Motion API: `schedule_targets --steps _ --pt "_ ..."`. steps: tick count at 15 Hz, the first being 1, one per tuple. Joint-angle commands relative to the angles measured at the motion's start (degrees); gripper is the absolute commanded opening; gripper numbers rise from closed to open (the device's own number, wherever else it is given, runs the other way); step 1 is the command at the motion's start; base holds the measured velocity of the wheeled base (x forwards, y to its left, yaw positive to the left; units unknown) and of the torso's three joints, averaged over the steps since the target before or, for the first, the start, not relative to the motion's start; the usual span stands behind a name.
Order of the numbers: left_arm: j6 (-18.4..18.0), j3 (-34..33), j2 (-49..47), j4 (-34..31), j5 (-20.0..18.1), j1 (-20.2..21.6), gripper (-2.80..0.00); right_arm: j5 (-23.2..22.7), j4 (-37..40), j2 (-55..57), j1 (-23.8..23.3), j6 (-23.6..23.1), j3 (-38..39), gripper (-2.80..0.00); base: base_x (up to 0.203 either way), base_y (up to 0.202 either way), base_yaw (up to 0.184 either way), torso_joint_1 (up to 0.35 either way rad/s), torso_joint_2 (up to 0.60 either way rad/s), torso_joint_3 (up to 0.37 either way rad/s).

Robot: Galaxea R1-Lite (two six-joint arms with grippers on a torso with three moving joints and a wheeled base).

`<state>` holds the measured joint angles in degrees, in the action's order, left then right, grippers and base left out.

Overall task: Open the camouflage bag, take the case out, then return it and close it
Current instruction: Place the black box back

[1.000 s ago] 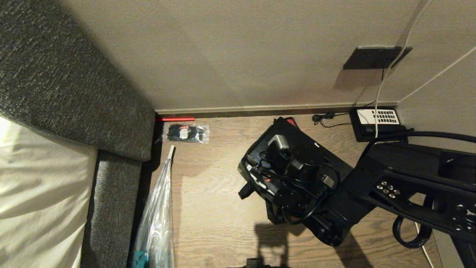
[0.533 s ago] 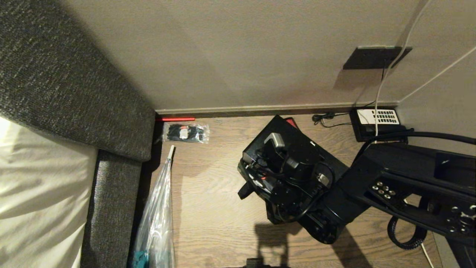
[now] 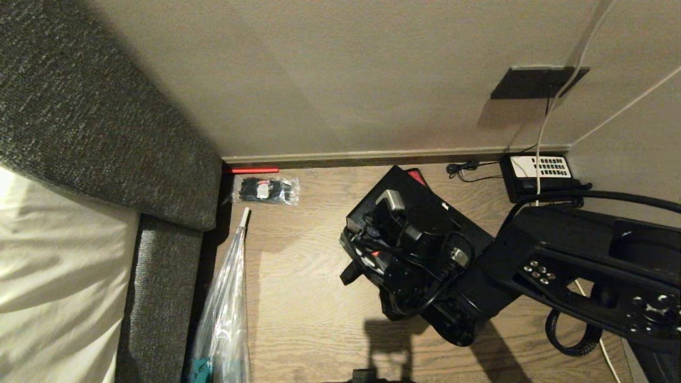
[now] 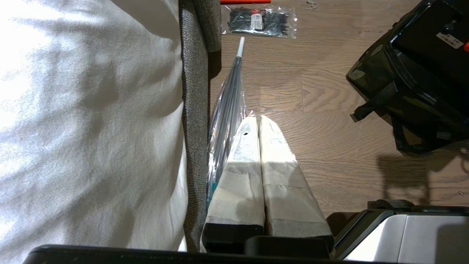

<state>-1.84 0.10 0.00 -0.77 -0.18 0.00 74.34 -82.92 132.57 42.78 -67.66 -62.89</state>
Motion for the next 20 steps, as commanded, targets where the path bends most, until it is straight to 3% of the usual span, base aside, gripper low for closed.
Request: schedule_targets --steps 1,7,20 --pt "0.0 -0.01 0.0 -0.02 0.01 0.08 -2.8 0.37 -0.46 1.2 0.03 -0.37 -1.78 -2.8 0.0 0.0 0.0 0.0 0.0 0.0" --pt "0.0 -0.01 0.0 -0.02 0.01 0.04 -2.8 0.54 -0.49 3.31 -0.06 -0.28 -4.35 -2.8 0.0 0.0 0.0 0.0 0.0 0.0" --pt "0.0 -0.01 0.0 -0.02 0.01 0.08 -2.8 1.17 1.76 -2.85 0.3 -0.19 -0.64 -2.8 0.0 0.0 0.0 0.0 0.0 0.0"
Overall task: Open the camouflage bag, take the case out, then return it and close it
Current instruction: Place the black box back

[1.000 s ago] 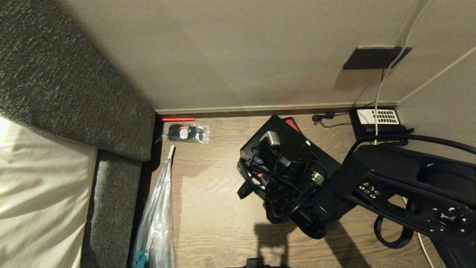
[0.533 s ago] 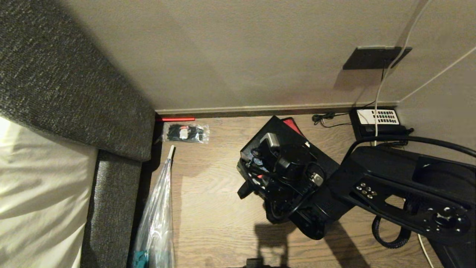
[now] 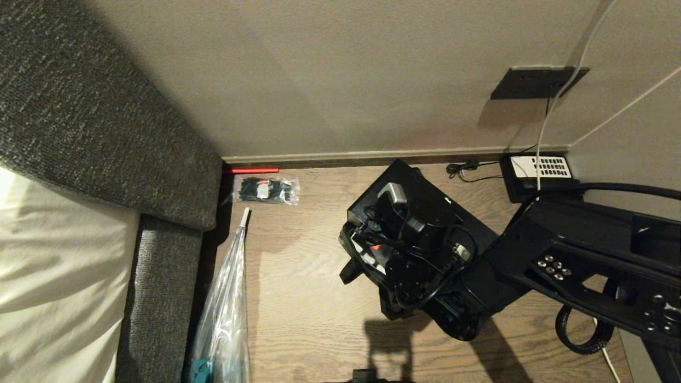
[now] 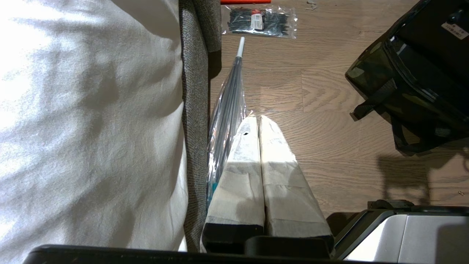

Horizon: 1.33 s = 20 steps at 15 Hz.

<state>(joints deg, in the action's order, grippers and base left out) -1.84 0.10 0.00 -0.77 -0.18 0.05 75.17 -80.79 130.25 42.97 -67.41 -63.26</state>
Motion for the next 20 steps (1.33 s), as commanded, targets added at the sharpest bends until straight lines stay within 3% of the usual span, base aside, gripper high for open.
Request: schedule_targets --steps 1,7,20 --pt "0.0 -0.01 0.0 -0.02 0.01 -0.05 -2.8 0.39 -0.01 -0.53 0.27 -0.4 -0.64 -2.8 0.0 0.0 0.0 0.0 0.0 0.0" --pt "0.0 -0.01 0.0 -0.02 0.01 -0.05 -2.8 0.33 1.24 1.94 0.27 -0.44 -5.17 -2.8 0.0 0.0 0.0 0.0 0.0 0.0" --pt "0.0 -0.01 0.0 -0.08 0.01 -0.01 -2.8 0.77 0.89 7.65 0.1 2.55 -4.54 -2.8 0.0 0.0 0.0 0.0 0.0 0.0"
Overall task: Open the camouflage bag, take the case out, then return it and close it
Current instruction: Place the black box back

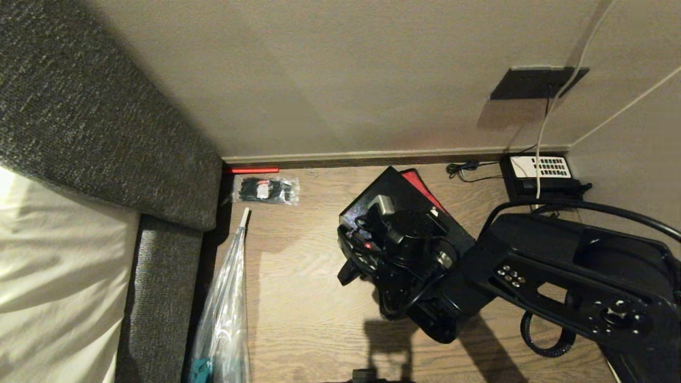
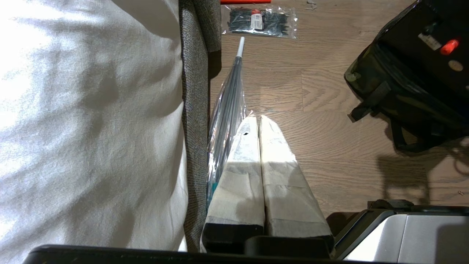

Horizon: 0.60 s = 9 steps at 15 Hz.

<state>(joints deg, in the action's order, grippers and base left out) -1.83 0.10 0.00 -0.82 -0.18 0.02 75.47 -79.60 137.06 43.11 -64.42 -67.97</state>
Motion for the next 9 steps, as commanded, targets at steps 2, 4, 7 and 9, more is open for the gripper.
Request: schedule_targets --steps 2,4,7,9 --pt "-0.02 -0.01 0.0 0.03 0.01 -0.02 -2.8 0.44 -0.22 1.02 -0.29 -0.36 0.56 -2.8 0.0 0.0 0.0 0.0 0.0 0.0" --pt "-0.02 -0.01 0.0 0.03 0.01 -0.02 -2.8 0.38 0.01 1.06 -0.79 -0.36 1.08 -2.8 0.0 0.0 0.0 0.0 0.0 0.0" --pt "-0.02 -0.01 0.0 0.03 0.01 -0.02 -2.8 0.29 0.83 -0.58 -1.63 -0.27 3.52 -2.8 0.0 0.0 0.0 0.0 0.0 0.0" --pt "-0.02 -0.01 0.0 0.03 0.01 -0.02 -2.8 0.22 0.8 -1.64 -2.15 -0.27 4.5 -2.8 0.0 0.0 0.0 0.0 0.0 0.0"
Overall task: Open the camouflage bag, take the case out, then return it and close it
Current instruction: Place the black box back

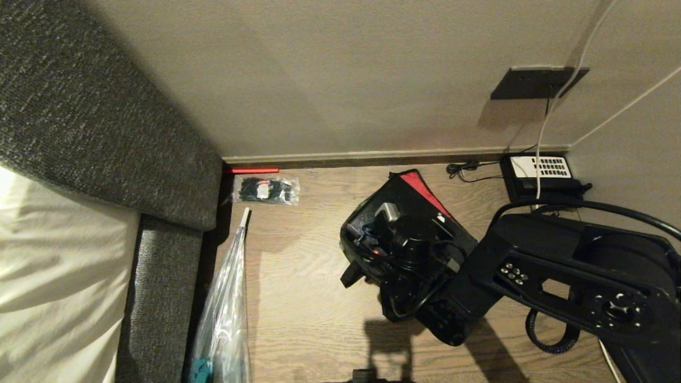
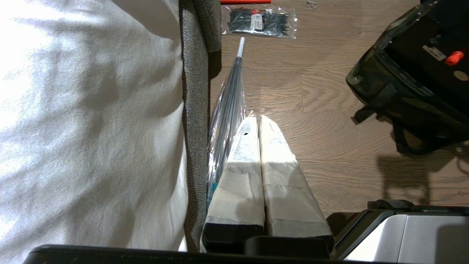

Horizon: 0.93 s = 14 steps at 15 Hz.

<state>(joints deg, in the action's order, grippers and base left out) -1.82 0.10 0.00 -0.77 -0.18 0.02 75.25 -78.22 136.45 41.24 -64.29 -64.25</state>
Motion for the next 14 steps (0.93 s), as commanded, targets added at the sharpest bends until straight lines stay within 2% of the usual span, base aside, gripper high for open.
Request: schedule_targets --steps 1,14 --pt "-0.03 -0.01 0.0 -0.02 0.01 -0.01 -2.8 0.42 -1.12 -0.64 -0.5 -0.32 0.61 -2.8 0.0 0.0 0.0 0.0 0.0 0.0" --pt "-0.03 -0.01 0.0 -0.02 0.01 -0.02 -2.8 0.07 -1.23 9.06 -1.07 2.04 -5.49 -2.8 0.0 0.0 0.0 0.0 0.0 0.0"
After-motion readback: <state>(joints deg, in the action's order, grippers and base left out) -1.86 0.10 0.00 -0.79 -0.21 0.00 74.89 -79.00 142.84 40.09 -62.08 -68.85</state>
